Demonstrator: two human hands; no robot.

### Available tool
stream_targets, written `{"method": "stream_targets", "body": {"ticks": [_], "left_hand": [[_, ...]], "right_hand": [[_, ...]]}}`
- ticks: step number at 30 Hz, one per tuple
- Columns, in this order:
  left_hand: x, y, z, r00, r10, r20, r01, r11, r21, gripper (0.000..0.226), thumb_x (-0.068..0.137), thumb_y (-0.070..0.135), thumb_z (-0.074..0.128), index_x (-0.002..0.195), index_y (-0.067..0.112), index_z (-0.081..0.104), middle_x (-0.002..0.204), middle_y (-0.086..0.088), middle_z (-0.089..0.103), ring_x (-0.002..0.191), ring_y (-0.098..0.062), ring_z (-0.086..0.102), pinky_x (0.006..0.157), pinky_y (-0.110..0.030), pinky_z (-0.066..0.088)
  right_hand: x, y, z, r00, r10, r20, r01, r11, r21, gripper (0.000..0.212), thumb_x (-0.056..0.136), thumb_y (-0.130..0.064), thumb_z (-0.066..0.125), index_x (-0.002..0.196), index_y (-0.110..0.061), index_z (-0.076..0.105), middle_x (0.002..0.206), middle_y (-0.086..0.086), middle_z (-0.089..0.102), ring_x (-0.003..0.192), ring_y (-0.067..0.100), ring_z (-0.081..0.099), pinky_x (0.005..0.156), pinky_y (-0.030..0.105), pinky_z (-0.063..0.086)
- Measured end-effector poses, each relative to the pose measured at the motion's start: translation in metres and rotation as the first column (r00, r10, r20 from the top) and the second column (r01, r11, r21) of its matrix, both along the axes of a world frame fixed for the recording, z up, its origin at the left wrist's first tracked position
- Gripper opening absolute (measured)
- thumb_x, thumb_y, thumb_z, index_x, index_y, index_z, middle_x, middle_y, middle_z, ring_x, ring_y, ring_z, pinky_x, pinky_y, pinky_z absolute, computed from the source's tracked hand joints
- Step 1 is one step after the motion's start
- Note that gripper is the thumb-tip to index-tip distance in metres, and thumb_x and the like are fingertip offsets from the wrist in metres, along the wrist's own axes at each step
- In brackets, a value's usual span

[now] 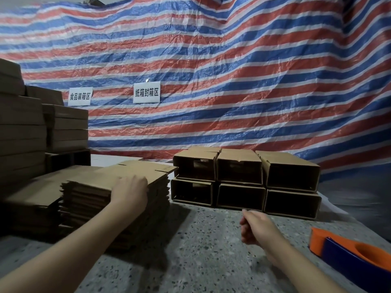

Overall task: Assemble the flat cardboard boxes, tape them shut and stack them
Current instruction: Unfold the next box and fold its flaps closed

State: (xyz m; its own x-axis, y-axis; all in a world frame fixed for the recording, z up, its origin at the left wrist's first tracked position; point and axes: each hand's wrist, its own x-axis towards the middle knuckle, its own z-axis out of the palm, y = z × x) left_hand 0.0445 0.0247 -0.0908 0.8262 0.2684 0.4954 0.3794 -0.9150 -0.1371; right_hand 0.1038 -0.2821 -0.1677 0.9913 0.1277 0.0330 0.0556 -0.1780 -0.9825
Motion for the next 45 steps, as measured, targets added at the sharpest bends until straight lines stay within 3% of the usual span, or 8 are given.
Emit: {"method": "stream_targets", "body": {"ticks": [6, 11, 14, 18, 23, 28, 33, 45], "left_hand": [[-0.039, -0.018, 0.041, 0.864, -0.346, 0.365, 0.329, 0.938, 0.111, 0.023, 0.100, 0.030, 0.052, 0.099, 0.011, 0.066, 0.088, -0.003, 0.067, 0.074, -0.022, 0.065, 0.068, -0.038, 0.055], [-0.059, -0.034, 0.080, 0.630, -0.573, 0.524, 0.554, 0.804, 0.213, 0.010, 0.089, 0.019, 0.070, 0.088, 0.009, 0.074, 0.079, -0.005, 0.071, 0.065, -0.028, 0.065, 0.061, -0.040, 0.055], [-0.064, -0.044, 0.094, 0.513, -0.620, 0.594, 0.674, 0.719, 0.169, 0.005, 0.083, 0.019, 0.078, 0.088, 0.019, 0.078, 0.076, 0.007, 0.073, 0.066, -0.014, 0.065, 0.062, -0.028, 0.052], [-0.062, -0.060, 0.104, 0.436, -0.582, 0.687, 0.832, 0.551, -0.061, 0.009, 0.073, 0.037, 0.081, 0.079, 0.037, 0.074, 0.069, 0.023, 0.068, 0.070, -0.001, 0.065, 0.059, -0.013, 0.050], [-0.043, -0.073, 0.103, 0.473, -0.502, 0.724, 0.872, 0.387, -0.301, 0.023, 0.064, 0.055, 0.073, 0.076, 0.036, 0.069, 0.078, 0.019, 0.069, 0.073, 0.000, 0.066, 0.053, -0.013, 0.050], [-0.003, -0.100, 0.075, 0.590, -0.151, 0.793, 0.795, 0.282, -0.537, 0.039, 0.072, 0.057, 0.078, 0.095, 0.032, 0.060, 0.092, 0.010, 0.064, 0.085, -0.007, 0.062, 0.059, -0.020, 0.046], [0.028, -0.129, 0.041, 0.650, -0.063, 0.757, 0.757, -0.037, -0.653, 0.041, 0.080, 0.057, 0.072, 0.103, 0.025, 0.061, 0.100, 0.000, 0.068, 0.094, -0.016, 0.066, 0.072, -0.033, 0.055], [0.077, -0.149, -0.025, 0.696, -0.061, 0.716, 0.712, -0.070, -0.698, 0.037, 0.078, 0.054, 0.071, 0.094, 0.022, 0.065, 0.086, -0.001, 0.072, 0.083, -0.018, 0.070, 0.074, -0.039, 0.059]], "right_hand": [[0.017, 0.038, 0.058, 0.978, 0.050, 0.204, -0.048, 0.999, -0.017, 0.024, 0.103, -0.036, 0.053, 0.115, -0.019, 0.065, 0.118, -0.001, 0.066, 0.111, 0.017, 0.061, 0.096, 0.037, 0.049], [0.029, 0.055, 0.118, 0.945, 0.068, 0.321, -0.124, 0.980, 0.157, 0.089, 0.090, -0.058, 0.062, 0.159, -0.018, 0.023, 0.161, 0.003, 0.032, 0.145, 0.022, 0.035, 0.104, 0.031, 0.030], [0.027, 0.046, 0.148, 0.911, -0.030, 0.411, -0.073, 0.969, 0.234, 0.110, 0.073, -0.074, 0.057, 0.161, -0.023, 0.014, 0.165, 0.005, 0.027, 0.148, 0.026, 0.030, 0.112, 0.040, 0.028], [0.017, 0.016, 0.164, 0.884, -0.091, 0.458, -0.067, 0.946, 0.318, 0.094, 0.068, -0.080, 0.055, 0.137, -0.016, 0.056, 0.133, 0.004, 0.065, 0.124, 0.024, 0.060, 0.108, 0.046, 0.045], [0.007, -0.025, 0.157, 0.865, -0.212, 0.455, 0.041, 0.933, 0.358, 0.066, 0.071, -0.074, 0.067, 0.104, -0.016, 0.070, 0.102, 0.004, 0.076, 0.096, 0.024, 0.072, 0.080, 0.038, 0.058], [0.006, -0.053, 0.143, 0.910, -0.225, 0.347, 0.085, 0.922, 0.377, 0.049, 0.081, -0.064, 0.070, 0.098, -0.018, 0.071, 0.084, -0.003, 0.078, 0.072, 0.015, 0.076, 0.053, 0.026, 0.057], [0.012, -0.079, 0.118, 0.922, -0.231, 0.311, 0.138, 0.946, 0.293, 0.053, 0.085, -0.067, 0.062, 0.108, -0.020, 0.069, 0.090, 0.000, 0.079, 0.079, 0.018, 0.077, 0.065, 0.034, 0.060], [0.039, -0.093, 0.056, 0.926, -0.319, 0.204, 0.256, 0.925, 0.282, 0.050, 0.100, -0.055, 0.049, 0.101, -0.011, 0.074, 0.093, 0.012, 0.076, 0.097, 0.034, 0.072, 0.097, 0.055, 0.052]]}}
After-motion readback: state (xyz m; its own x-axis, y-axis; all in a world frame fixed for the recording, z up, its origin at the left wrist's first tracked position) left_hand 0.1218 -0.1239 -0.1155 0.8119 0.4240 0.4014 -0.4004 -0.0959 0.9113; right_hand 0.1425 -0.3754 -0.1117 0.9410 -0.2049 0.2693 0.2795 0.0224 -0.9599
